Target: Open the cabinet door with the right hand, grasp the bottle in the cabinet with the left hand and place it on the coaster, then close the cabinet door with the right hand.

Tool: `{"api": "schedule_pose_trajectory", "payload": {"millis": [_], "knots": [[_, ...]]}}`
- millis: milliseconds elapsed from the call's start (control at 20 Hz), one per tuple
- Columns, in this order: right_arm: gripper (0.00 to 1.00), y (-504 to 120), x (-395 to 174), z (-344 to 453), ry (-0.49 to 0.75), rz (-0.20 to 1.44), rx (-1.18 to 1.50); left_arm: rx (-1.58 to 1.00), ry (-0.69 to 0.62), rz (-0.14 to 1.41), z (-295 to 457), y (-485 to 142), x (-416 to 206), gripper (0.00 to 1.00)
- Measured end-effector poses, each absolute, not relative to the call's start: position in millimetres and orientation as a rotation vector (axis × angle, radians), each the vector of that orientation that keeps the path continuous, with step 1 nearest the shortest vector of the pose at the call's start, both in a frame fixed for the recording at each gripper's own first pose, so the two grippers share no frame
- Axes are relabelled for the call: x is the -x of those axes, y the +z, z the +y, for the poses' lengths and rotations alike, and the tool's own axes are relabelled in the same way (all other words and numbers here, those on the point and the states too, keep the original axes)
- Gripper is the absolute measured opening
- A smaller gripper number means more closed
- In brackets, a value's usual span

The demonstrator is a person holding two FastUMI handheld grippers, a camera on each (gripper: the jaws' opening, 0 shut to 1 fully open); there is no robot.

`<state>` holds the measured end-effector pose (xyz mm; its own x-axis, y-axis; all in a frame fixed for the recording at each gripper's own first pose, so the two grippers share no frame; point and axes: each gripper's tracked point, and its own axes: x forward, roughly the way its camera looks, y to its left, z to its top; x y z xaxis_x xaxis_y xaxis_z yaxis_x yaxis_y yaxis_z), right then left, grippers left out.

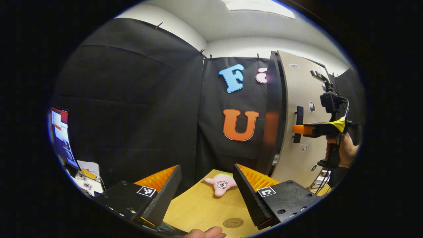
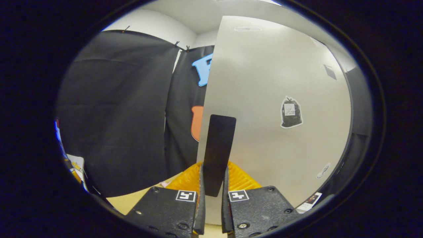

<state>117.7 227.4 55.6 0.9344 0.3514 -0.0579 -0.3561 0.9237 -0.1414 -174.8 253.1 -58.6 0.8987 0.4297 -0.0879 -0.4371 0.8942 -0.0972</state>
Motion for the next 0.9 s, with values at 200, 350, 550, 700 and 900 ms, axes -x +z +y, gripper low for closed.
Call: {"api": "schedule_pose_trajectory", "payload": {"millis": [200,350,550,700,900], "knots": [[0.22,59,-91,221,0.422,0.056,0.146,0.095,0.417,0.098,247,-72,168,0.95],[0.23,59,-79,215,0.471,0.075,0.158,0.036,0.385,0.105,235,-70,162,0.95],[0.22,61,-65,205,0.551,0.091,0.172,-0.015,0.375,0.103,211,-60,149,0.95],[0.22,60,-55,201,0.626,0.112,0.186,-0.007,0.363,0.086,178,-46,133,0.95],[0.22,59,-48,193,0.7,0.113,0.181,-0.041,0.348,0.072,142,-29,119,0.95]]}}
